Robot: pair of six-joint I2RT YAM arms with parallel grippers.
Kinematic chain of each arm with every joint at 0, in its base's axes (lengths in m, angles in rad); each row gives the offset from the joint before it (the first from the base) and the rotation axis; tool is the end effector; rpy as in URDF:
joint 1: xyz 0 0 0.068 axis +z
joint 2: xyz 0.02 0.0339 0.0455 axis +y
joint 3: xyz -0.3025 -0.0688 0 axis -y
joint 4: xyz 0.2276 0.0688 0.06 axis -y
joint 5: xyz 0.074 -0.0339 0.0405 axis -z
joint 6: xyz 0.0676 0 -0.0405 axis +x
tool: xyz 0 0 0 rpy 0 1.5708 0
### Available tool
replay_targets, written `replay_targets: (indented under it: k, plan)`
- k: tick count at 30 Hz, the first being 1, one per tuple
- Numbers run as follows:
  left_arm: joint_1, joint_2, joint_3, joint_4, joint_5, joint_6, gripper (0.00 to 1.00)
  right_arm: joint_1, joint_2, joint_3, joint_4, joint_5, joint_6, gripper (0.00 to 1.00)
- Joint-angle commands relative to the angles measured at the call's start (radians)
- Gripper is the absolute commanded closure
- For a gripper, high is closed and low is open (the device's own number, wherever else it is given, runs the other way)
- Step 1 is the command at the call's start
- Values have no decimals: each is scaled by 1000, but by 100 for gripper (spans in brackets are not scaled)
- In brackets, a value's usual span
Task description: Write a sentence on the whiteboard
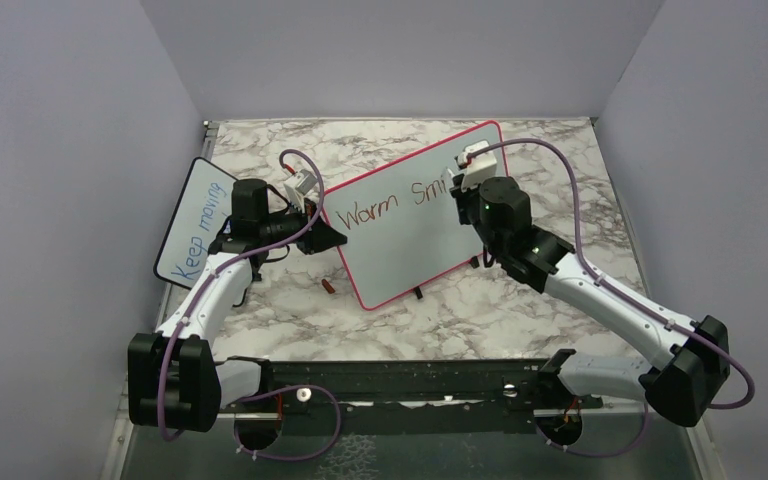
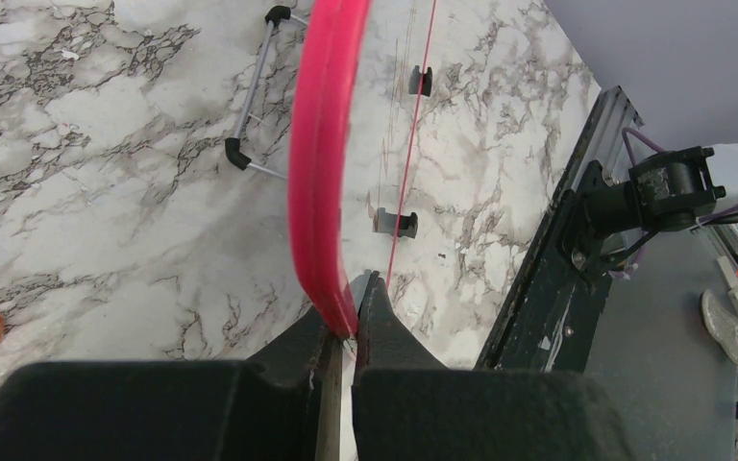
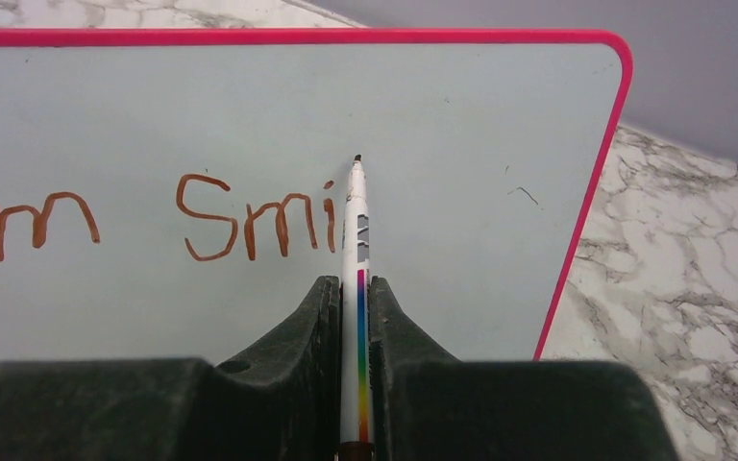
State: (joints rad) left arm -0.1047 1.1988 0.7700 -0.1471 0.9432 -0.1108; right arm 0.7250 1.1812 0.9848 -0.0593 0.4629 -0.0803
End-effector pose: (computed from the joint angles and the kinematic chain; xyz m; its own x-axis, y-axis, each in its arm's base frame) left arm 0.2303 -0.0792 0.2933 -0.6197 -0.0002 -0.7848 0.6721 0.5162 -0.5308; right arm 0.2222 0.1566 0.3737 -0.1671 -0.2439 -0.9553 -0.2843 0.9397 -0.1902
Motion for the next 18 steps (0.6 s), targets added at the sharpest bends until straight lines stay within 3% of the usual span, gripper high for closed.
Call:
replay_targets:
  k: [1,18]
  plan:
    - [7,6,-18,-55,-105,97,100,-7,21,45,84,24,-32,100]
    - [7,11,-15,-55,-102,99,100,-22,67,59,39,-30,-17,99]
